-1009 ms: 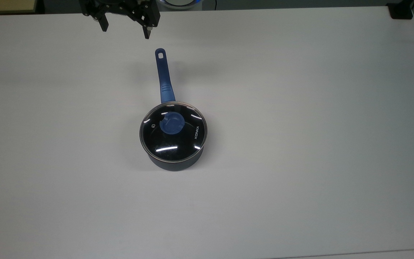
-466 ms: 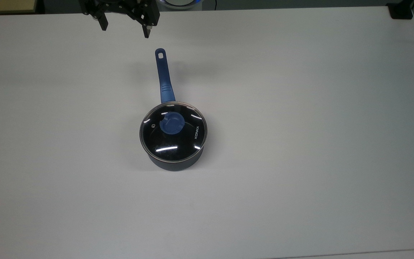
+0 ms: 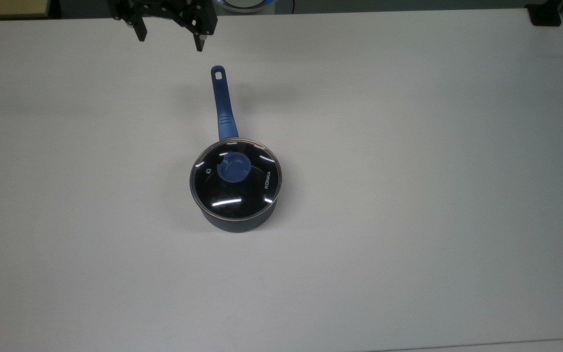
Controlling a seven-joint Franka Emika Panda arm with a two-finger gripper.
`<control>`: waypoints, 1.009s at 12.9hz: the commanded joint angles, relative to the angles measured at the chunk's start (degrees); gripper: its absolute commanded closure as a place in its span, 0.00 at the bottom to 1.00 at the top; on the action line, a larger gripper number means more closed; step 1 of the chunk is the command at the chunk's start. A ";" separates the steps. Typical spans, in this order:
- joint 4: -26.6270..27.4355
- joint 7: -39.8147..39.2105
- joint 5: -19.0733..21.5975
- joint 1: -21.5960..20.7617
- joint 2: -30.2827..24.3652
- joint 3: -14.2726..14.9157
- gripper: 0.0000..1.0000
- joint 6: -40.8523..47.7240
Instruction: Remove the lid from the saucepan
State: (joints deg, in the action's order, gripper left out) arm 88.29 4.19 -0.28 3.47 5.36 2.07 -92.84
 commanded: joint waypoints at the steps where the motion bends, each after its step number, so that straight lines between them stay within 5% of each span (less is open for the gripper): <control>1: 0.48 -1.12 0.28 -0.31 -1.14 0.48 0.00 1.96; 13: 0.39 -0.32 0.28 1.01 0.70 0.83 0.00 -2.26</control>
State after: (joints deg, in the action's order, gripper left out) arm 88.29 4.20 -0.28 4.49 5.45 2.20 -93.15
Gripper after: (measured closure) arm 0.000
